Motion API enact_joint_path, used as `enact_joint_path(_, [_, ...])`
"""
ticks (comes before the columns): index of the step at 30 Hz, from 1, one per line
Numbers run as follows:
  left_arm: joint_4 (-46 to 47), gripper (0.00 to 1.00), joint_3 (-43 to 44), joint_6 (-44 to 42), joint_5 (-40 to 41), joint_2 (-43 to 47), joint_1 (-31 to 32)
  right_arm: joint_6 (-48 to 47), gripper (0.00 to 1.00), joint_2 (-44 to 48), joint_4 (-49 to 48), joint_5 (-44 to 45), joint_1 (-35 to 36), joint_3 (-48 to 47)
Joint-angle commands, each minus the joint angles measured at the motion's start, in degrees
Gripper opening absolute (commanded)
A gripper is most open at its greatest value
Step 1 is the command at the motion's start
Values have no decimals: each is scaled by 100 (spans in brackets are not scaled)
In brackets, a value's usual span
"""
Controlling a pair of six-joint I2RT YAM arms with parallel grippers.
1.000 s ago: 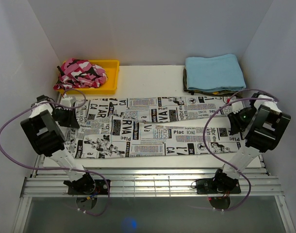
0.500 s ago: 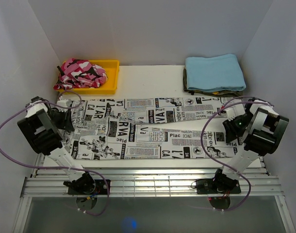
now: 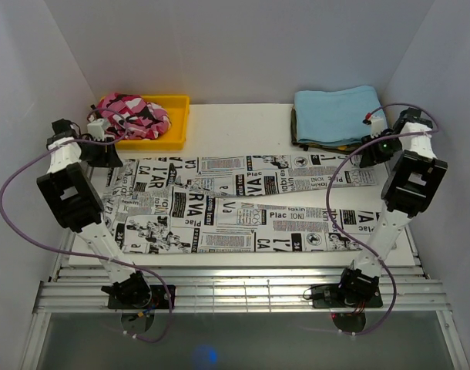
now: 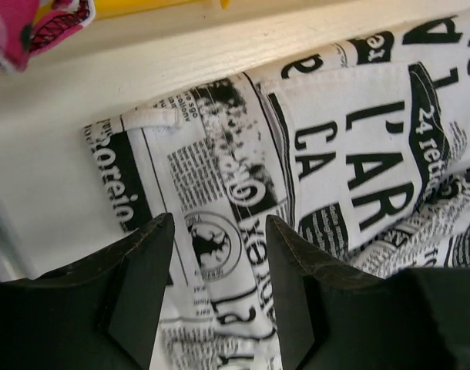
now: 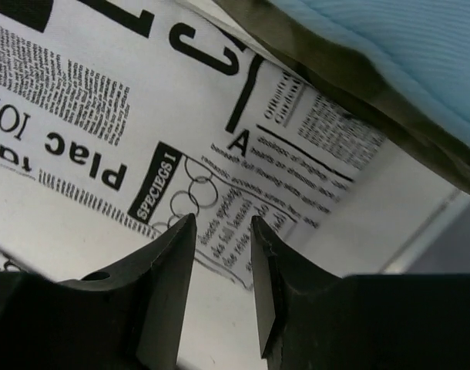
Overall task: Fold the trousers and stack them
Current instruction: Flatten the trousers out
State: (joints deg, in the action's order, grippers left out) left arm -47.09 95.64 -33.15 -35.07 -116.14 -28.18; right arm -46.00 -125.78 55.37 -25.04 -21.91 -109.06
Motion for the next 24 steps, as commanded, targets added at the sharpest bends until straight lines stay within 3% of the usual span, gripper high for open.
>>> enact_joint_path(1, [464, 61, 306, 809, -263, -286, 41, 530, 40, -166, -465, 42, 266, 340])
enact_joint_path(7, [701, 62, 508, 1073, 0, -515, 41, -12, 36, 184, -791, 674, 398, 1762])
enact_joint_path(16, [561, 61, 877, 827, -140, -761, 41, -1560, 33, 1766, -668, 1316, 381, 3864])
enact_joint_path(19, [578, 62, 1132, 897, -219, -910, 41, -1746, 36, 1873, -642, 1405, 311, 3647])
enact_joint_path(24, [771, 61, 1755, 1135, -219, -1472, 41, -1351, 54, 1215, -265, 1063, 135, 1759])
